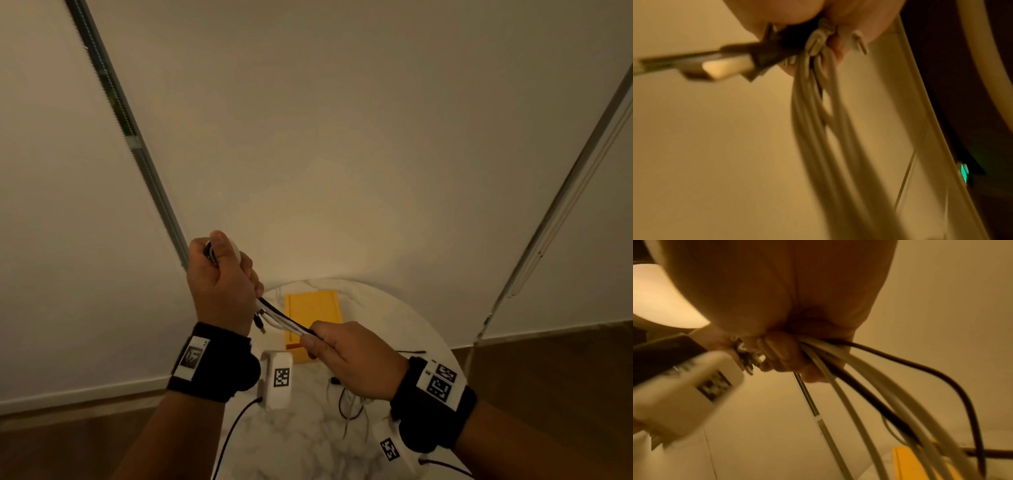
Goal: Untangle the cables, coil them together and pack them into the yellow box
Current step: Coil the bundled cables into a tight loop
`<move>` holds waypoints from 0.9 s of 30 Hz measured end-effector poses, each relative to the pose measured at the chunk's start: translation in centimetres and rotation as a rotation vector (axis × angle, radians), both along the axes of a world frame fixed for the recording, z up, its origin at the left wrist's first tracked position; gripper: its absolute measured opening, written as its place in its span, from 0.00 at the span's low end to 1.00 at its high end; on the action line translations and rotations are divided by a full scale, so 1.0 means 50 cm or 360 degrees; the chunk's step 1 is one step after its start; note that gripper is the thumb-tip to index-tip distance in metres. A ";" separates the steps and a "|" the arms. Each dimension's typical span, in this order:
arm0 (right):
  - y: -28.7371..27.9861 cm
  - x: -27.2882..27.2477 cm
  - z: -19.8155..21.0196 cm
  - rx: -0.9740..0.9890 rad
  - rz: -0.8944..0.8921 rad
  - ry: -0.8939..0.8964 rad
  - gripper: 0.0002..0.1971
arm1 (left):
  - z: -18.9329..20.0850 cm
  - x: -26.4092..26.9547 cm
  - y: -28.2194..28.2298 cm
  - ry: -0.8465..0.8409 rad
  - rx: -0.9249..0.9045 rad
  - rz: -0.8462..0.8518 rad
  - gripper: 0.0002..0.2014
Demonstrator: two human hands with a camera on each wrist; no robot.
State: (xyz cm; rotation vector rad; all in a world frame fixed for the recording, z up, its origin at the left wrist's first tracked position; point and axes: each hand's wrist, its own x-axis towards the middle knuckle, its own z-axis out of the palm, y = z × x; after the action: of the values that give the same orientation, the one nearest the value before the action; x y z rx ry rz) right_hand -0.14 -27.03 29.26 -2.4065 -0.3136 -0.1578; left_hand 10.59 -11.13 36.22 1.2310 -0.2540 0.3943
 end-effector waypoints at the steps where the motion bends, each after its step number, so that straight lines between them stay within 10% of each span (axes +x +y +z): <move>1: 0.001 0.004 0.006 0.0004 -0.0017 0.0031 0.22 | -0.001 0.004 0.001 -0.0076 0.0046 0.0048 0.14; 12: 0.020 0.008 0.067 -0.0219 -0.0009 0.0135 0.23 | 0.007 0.064 0.044 -0.0717 0.0924 0.0643 0.20; 19: -0.014 -0.013 0.175 -0.0815 0.0334 -0.0200 0.20 | -0.023 -0.009 0.050 -0.0725 0.1575 -0.0775 0.50; 27: -0.023 -0.002 0.199 -0.0522 0.0376 -0.0315 0.15 | -0.026 -0.044 0.048 -0.0094 0.1405 -0.1452 0.06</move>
State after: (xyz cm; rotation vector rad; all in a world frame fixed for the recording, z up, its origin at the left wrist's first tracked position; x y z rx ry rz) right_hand -0.22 -28.17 39.24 -2.6546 -0.7632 -0.2538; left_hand 8.36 -8.72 34.94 1.7871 -1.0663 -0.5438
